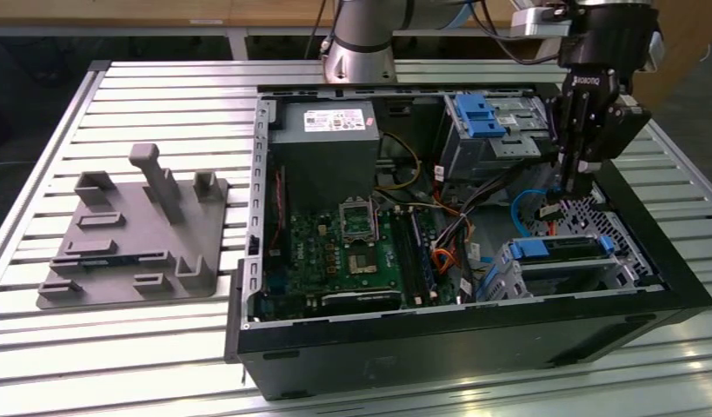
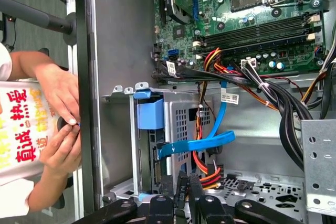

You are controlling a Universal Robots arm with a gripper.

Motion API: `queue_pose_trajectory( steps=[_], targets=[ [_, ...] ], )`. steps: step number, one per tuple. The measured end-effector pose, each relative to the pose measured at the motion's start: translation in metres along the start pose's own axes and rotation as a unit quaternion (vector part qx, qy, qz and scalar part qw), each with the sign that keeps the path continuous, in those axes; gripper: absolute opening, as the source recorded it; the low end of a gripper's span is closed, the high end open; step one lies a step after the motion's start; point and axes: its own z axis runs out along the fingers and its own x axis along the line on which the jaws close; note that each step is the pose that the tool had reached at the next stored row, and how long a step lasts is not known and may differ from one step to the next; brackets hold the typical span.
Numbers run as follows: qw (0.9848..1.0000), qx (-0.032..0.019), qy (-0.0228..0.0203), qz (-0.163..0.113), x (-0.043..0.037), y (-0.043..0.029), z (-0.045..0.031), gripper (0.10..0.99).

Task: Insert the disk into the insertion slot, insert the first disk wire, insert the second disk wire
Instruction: 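Insert the first disk wire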

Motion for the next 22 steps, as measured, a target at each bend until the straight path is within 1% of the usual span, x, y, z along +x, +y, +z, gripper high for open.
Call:
queue_pose_trajectory(
  steps=[2, 3, 4, 5, 7, 9, 12, 15, 17, 20, 21, 22],
  targets=[
    [1.0000, 0.0000, 0.0000, 0.000, -0.0003, 0.0000, 0.0002, 0.259],
    [1.0000, 0.0001, 0.0000, 0.000, -0.0004, 0.0000, 0.0003, 0.239],
    [1.0000, 0.0001, -0.0001, 0.000, -0.0006, 0.0000, 0.0004, 0.239],
    [1.0000, 0.0001, 0.0000, 0.000, -0.0007, 0.0000, 0.0006, 0.176],
    [1.0000, 0.0002, 0.0002, 0.000, -0.0009, 0.0000, 0.0008, 0.161],
    [1.0000, 0.0003, 0.0013, 0.000, -0.0009, 0.0001, 0.0008, 0.161],
    [1.0000, 0.0002, 0.0011, 0.000, -0.0014, -0.0002, 0.0007, 0.161],
    [1.0000, -0.0021, 0.0015, -0.003, -0.0016, -0.0028, 0.0005, 0.161],
    [1.0000, -0.0022, 0.0013, -0.003, -0.0014, -0.0031, 0.0006, 0.161],
    [1.0000, -0.0037, -0.0025, -0.001, 0.0003, -0.0033, 0.0009, 0.161],
    [1.0000, -0.0040, -0.0042, -0.001, 0.0011, -0.0034, 0.0007, 0.161],
    [1.0000, -0.0043, -0.0071, -0.001, 0.0022, -0.0034, 0.0003, 0.161]
  ],
)
